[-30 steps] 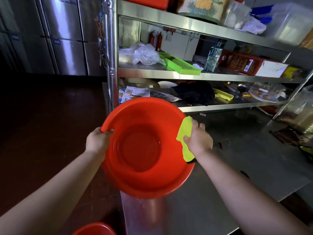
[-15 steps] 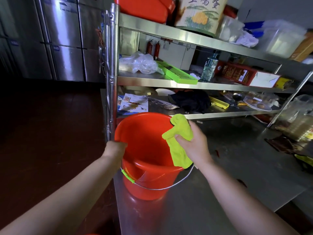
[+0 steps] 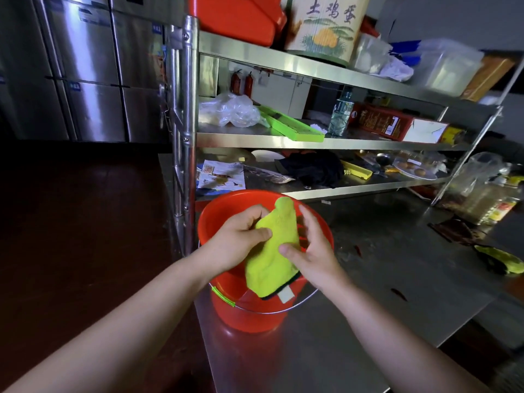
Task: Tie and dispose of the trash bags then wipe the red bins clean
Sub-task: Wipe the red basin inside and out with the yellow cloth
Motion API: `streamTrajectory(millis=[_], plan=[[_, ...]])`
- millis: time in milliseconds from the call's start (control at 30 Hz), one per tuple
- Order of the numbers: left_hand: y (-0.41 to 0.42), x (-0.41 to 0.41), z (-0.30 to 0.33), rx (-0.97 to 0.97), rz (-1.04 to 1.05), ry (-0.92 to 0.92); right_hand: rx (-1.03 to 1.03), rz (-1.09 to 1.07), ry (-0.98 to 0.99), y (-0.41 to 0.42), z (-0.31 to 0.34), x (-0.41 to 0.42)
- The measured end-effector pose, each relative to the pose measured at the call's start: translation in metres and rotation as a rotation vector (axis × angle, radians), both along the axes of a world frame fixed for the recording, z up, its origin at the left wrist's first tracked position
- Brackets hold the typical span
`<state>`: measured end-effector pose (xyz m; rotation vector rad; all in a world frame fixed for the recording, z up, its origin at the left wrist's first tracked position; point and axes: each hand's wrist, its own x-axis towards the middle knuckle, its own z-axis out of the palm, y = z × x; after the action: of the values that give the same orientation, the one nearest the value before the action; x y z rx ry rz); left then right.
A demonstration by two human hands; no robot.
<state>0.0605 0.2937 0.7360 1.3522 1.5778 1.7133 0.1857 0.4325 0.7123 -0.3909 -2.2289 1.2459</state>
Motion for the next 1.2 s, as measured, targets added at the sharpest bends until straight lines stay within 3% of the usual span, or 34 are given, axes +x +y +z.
streamTrajectory(millis=[100, 167, 233, 367, 433, 567, 667, 800, 900, 1033, 1200], plan=[[-0.006, -0.002, 0.006, -0.029, -0.13, -0.08, -0.406, 0.034, 0.065, -0.003, 0.003, 0.012], [-0.005, -0.001, 0.007, -0.045, -0.185, -0.128, -0.571, 0.058, 0.082, -0.005, 0.003, 0.017], [-0.002, -0.001, 0.003, -0.082, -0.186, -0.125, -0.639, 0.06, 0.087, -0.01, 0.004, 0.024], [0.01, -0.002, -0.021, -0.219, 0.015, 0.013, -0.621, -0.047, 0.077, -0.011, 0.003, 0.042], [0.014, 0.0, -0.041, -0.287, 0.13, 0.213, -0.541, -0.158, 0.031, -0.007, 0.003, 0.051], [0.016, 0.009, -0.073, -0.48, 0.329, 0.869, -0.349, -0.416, -0.078, 0.009, 0.004, 0.068], [0.02, 0.015, -0.077, -0.435, 0.273, 0.962, -0.286, -0.444, -0.087, 0.021, 0.003, 0.079], [0.021, 0.023, -0.083, -0.473, 0.287, 1.211, -0.35, -0.528, 0.006, 0.051, 0.005, 0.098], [0.029, 0.023, -0.069, -0.462, 0.35, 1.135, -0.367, -0.556, 0.022, 0.079, 0.005, 0.112], [0.044, 0.02, -0.031, -0.396, 0.46, 1.01, -0.277, -0.508, -0.103, 0.108, -0.001, 0.118], [0.045, 0.011, -0.007, -0.401, 0.461, 0.599, -0.038, -0.551, -0.1, 0.125, 0.006, 0.108]])
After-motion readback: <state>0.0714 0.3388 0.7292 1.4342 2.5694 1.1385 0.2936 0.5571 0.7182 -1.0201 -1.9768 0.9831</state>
